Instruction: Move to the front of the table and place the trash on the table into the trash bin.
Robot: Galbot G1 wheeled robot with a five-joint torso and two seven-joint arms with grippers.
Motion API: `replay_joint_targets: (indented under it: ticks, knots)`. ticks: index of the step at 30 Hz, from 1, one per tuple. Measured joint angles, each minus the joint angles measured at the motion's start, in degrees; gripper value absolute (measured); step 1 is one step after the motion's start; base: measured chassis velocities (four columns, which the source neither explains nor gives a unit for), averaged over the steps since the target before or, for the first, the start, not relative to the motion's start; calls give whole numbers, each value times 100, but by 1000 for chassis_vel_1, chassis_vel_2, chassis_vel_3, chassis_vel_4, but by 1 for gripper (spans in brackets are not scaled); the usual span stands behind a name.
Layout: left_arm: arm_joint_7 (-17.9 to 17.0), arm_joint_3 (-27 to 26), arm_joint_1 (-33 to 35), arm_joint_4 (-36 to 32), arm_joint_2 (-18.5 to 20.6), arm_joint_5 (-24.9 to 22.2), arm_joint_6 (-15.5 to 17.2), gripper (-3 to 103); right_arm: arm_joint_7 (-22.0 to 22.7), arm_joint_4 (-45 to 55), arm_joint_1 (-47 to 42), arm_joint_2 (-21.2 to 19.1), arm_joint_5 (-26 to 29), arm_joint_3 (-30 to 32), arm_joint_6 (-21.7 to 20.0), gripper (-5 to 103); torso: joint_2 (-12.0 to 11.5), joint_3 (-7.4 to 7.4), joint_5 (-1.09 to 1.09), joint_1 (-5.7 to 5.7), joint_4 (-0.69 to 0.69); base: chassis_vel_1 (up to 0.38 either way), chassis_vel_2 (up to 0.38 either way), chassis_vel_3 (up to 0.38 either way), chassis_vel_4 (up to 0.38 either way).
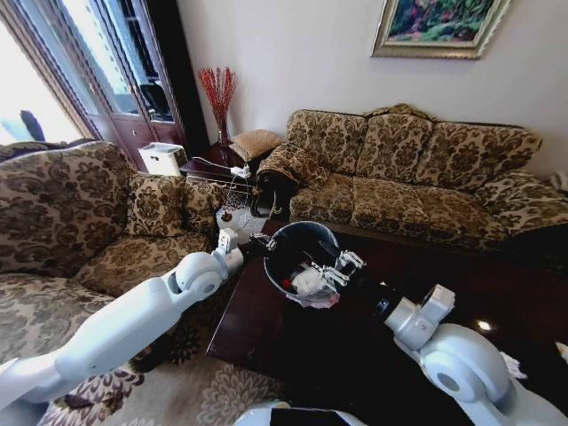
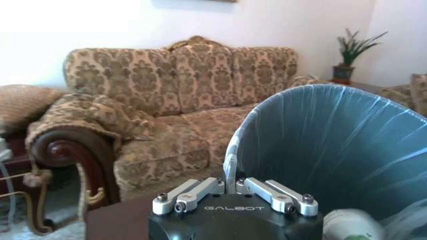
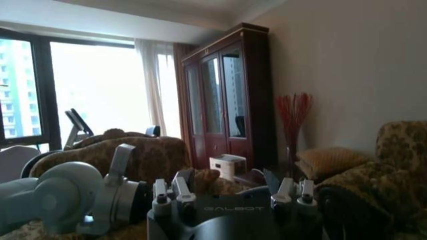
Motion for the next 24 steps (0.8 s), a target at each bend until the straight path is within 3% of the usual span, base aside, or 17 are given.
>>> replay_joint_targets:
  ticks: [6,8,11,15,16,20,24]
  knots:
    - [-70,-341,219,151,-53,176,0,3,269,20,-184,165,211,749,26,86,0,0,-1,1,1,0,0,0,0]
    - [-72,-769,586,146,-34,273,-3,3,455,-58,-269,316,249,1130,32,96,0,0,-2,1,-1,0,0,0,0]
    - [-68,-1132,903,160,-17,459,-27,3,605,-220,-416,528,91,1306,41,99,0,0,-1,0,1,0,0,0,0]
    - [-171,-1549,1235,243,-34,684,-77,3,713,-750,-948,1200,-741,1348,277,100,0,0,-2,0,3,-10,-8,-7,-18]
    - [-171,-1549,1235,243,-34,684,-77,3,713,-750,-948,1200,-741,1348,277,100,0,0,-2,0,3,-40,-31,-30,-70]
    - [-304,-1584,1337,234,-132,790,-121,3,584,-1752,-1202,1848,-1375,1271,721,100,0,0,0,0,0,-61,-55,-66,-63]
    - [-354,-1563,1375,202,-184,817,-143,3,508,-2313,-1394,2036,-1563,1292,1055,100,0,0,0,0,0,-92,-84,-72,-81]
